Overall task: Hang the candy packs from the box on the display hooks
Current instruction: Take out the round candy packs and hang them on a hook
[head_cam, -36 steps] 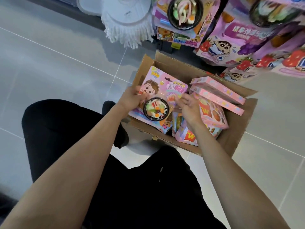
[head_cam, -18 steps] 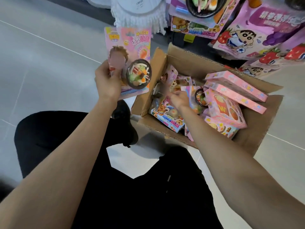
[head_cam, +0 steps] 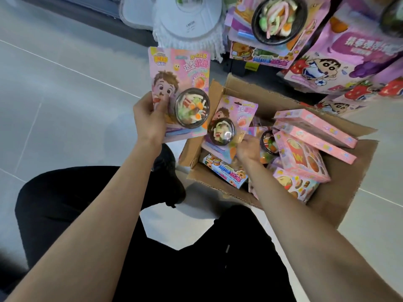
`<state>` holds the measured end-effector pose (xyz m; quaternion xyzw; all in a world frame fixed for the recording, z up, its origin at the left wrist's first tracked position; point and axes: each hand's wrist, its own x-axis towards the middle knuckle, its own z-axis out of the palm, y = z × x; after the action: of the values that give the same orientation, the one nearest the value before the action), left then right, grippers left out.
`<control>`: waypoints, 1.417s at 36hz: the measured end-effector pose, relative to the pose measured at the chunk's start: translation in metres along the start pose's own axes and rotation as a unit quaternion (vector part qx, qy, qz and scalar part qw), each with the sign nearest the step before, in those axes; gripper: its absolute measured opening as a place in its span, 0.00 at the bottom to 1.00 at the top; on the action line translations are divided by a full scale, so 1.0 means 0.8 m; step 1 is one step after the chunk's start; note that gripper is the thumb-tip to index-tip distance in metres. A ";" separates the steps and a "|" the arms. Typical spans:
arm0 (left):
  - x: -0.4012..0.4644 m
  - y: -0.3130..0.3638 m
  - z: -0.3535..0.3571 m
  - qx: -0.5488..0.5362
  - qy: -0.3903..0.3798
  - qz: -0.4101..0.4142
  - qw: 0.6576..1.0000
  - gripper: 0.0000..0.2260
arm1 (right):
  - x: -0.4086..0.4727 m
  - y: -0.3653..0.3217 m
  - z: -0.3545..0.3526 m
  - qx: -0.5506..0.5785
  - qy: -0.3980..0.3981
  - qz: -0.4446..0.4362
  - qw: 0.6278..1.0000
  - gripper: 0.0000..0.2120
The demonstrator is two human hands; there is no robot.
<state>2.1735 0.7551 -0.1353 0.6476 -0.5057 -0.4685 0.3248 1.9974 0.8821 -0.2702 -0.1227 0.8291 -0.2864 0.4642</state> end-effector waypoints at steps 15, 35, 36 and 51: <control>-0.031 0.079 0.036 -0.018 -0.045 0.040 0.998 0.05 | -0.111 -0.011 -0.111 0.184 0.146 -0.098 0.967 0.24; -0.079 0.264 -0.008 -0.148 -0.095 0.183 0.967 0.06 | -0.231 -0.130 -0.231 0.258 0.200 -0.319 0.890 0.14; -0.084 0.269 -0.011 -0.151 -0.099 0.190 0.965 0.05 | -0.236 -0.136 -0.235 0.263 0.196 -0.325 0.887 0.13; -0.138 0.374 -0.053 -0.248 -0.079 0.274 0.926 0.08 | -0.323 -0.223 -0.291 0.296 0.219 -0.400 0.839 0.08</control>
<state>2.1030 0.7757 0.1777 0.3438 -0.5547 -0.5215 0.5497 1.9299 0.9435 0.1095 -0.2341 0.6641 -0.6981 0.1297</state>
